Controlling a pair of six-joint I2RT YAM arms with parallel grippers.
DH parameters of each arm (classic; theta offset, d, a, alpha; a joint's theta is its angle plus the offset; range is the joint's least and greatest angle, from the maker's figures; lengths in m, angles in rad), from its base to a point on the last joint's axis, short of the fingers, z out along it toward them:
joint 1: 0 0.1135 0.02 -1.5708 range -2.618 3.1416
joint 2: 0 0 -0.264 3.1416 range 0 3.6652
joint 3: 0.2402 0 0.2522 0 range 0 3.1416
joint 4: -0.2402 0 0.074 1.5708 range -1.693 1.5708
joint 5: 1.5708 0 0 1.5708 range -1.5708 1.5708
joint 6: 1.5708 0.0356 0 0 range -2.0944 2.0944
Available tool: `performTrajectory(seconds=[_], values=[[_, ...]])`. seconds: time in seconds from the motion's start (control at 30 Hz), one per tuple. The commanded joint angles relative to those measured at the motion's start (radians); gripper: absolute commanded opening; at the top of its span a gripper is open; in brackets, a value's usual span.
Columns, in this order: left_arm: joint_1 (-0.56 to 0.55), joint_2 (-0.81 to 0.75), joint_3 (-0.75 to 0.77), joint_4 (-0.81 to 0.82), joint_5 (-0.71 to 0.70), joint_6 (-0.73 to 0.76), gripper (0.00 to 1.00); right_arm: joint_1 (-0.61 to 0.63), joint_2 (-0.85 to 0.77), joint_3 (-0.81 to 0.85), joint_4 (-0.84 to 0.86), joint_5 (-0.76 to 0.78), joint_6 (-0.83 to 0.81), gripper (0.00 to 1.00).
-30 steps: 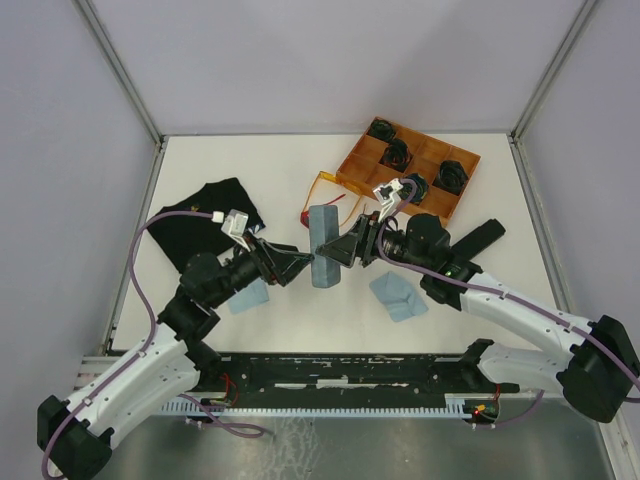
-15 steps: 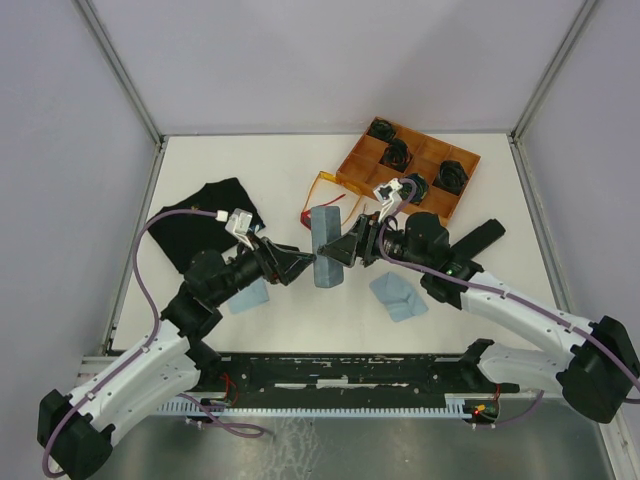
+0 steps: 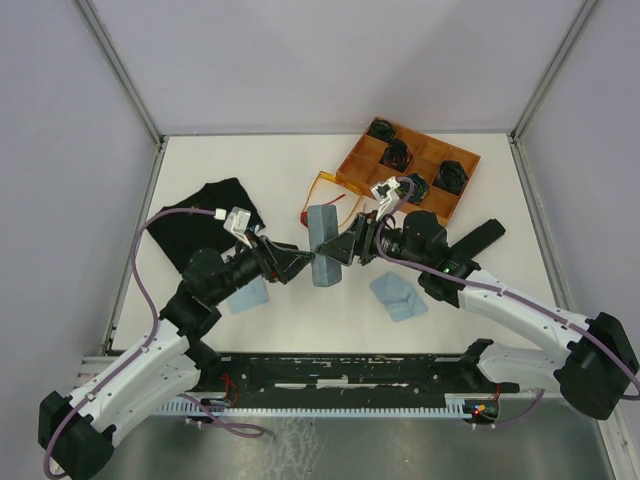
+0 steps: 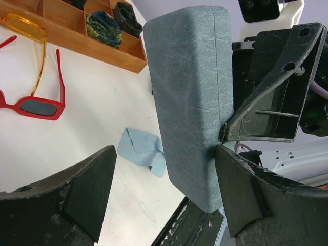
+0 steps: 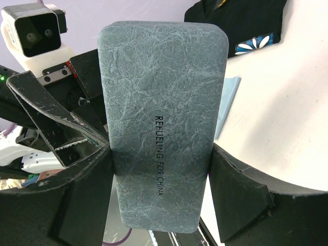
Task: Organize the sunglasses
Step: Open the sunglasses case.
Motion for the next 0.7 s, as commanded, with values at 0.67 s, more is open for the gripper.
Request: performTrajectory(seconds=[0.67], values=[[0.0, 0.04, -0.009, -0.027, -0.066, 0.014, 0.74, 0.024, -0.01, 0.087, 0.24, -0.137, 0.076, 0.0]])
